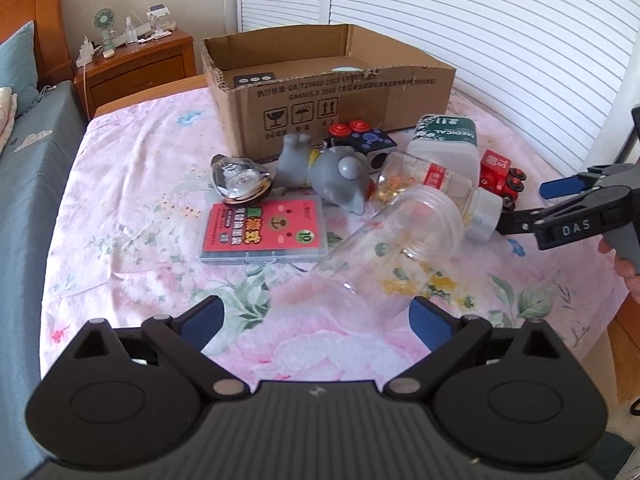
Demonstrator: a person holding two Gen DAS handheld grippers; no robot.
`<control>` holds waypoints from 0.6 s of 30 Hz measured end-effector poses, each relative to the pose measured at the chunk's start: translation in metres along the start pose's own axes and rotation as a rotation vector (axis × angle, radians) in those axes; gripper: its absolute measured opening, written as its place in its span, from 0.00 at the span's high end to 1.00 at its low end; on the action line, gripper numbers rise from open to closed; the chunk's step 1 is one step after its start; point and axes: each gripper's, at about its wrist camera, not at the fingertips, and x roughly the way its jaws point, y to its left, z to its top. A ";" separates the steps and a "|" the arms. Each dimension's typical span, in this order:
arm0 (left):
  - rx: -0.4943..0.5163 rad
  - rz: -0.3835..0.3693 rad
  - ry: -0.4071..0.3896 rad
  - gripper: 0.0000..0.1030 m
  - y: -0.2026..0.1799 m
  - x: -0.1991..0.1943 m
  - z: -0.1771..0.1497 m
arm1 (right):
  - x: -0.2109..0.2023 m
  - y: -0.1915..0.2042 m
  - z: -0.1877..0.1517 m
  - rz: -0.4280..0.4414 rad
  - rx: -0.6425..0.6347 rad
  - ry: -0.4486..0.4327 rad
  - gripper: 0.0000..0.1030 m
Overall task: Organize rigid objects
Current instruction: 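Grasp the clear jar with the left gripper while the right grasps the red train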
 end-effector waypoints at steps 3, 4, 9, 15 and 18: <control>-0.029 0.055 -0.002 0.04 0.014 0.000 0.000 | -0.002 0.000 -0.004 0.003 -0.005 -0.022 0.00; -0.044 0.072 -0.001 0.04 0.019 0.001 0.001 | -0.002 0.000 -0.004 0.003 -0.005 -0.026 0.00; -0.090 0.092 -0.006 0.05 0.031 -0.004 0.002 | -0.002 0.000 -0.007 0.003 -0.008 -0.043 0.00; -0.036 -0.052 -0.002 0.04 0.000 -0.003 -0.002 | -0.002 0.000 -0.009 0.002 -0.008 -0.060 0.00; -0.024 -0.062 0.011 0.04 -0.016 0.003 -0.002 | -0.003 0.000 -0.009 0.002 -0.009 -0.063 0.00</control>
